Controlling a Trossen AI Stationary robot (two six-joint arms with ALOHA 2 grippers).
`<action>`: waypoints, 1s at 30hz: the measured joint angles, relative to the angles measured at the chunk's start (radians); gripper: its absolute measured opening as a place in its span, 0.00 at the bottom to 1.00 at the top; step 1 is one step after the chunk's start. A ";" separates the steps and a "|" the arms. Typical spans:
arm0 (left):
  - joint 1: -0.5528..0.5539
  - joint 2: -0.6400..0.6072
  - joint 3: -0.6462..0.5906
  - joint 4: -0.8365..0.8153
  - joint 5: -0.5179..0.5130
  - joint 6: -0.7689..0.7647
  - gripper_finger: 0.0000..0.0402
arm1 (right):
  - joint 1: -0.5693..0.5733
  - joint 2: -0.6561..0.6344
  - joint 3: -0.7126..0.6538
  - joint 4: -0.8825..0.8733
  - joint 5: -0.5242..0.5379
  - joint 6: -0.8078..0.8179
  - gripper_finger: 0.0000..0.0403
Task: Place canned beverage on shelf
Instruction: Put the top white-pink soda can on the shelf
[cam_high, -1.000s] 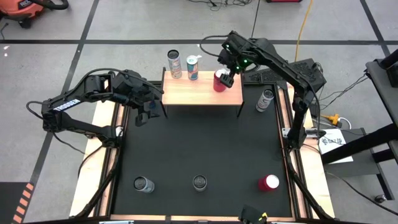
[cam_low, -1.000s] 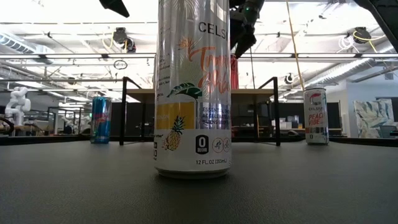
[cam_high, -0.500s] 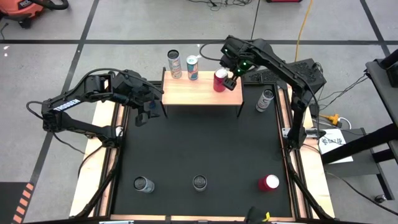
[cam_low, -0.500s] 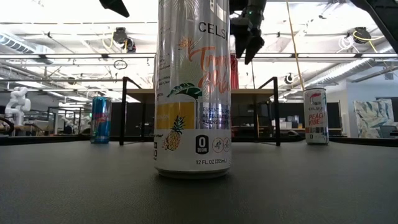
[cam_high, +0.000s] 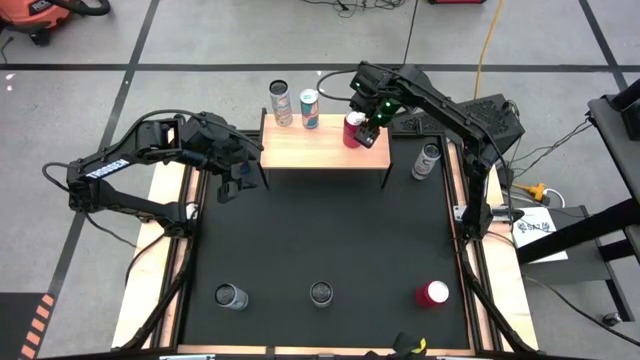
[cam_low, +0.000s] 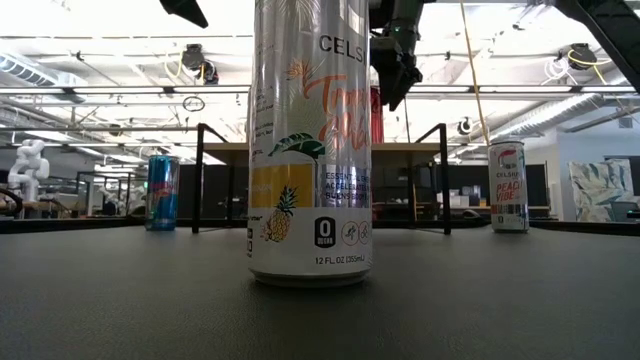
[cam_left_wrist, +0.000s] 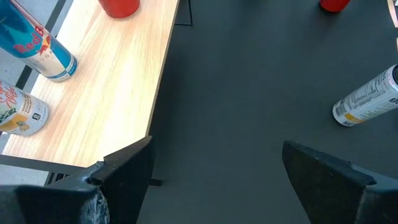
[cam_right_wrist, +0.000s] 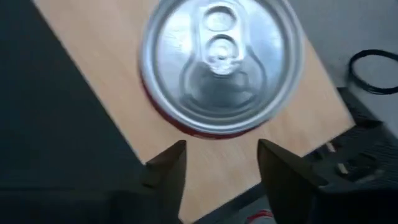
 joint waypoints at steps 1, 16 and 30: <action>0.000 0.000 0.000 0.000 0.000 0.000 0.87 | 0.000 0.000 0.000 0.004 -0.005 0.005 0.41; 0.000 0.000 0.000 0.000 0.000 0.002 0.87 | -0.001 0.001 0.000 0.070 -0.005 0.006 0.24; 0.000 0.000 0.000 -0.018 0.000 0.002 0.87 | -0.016 0.056 0.000 0.137 0.001 -0.013 0.24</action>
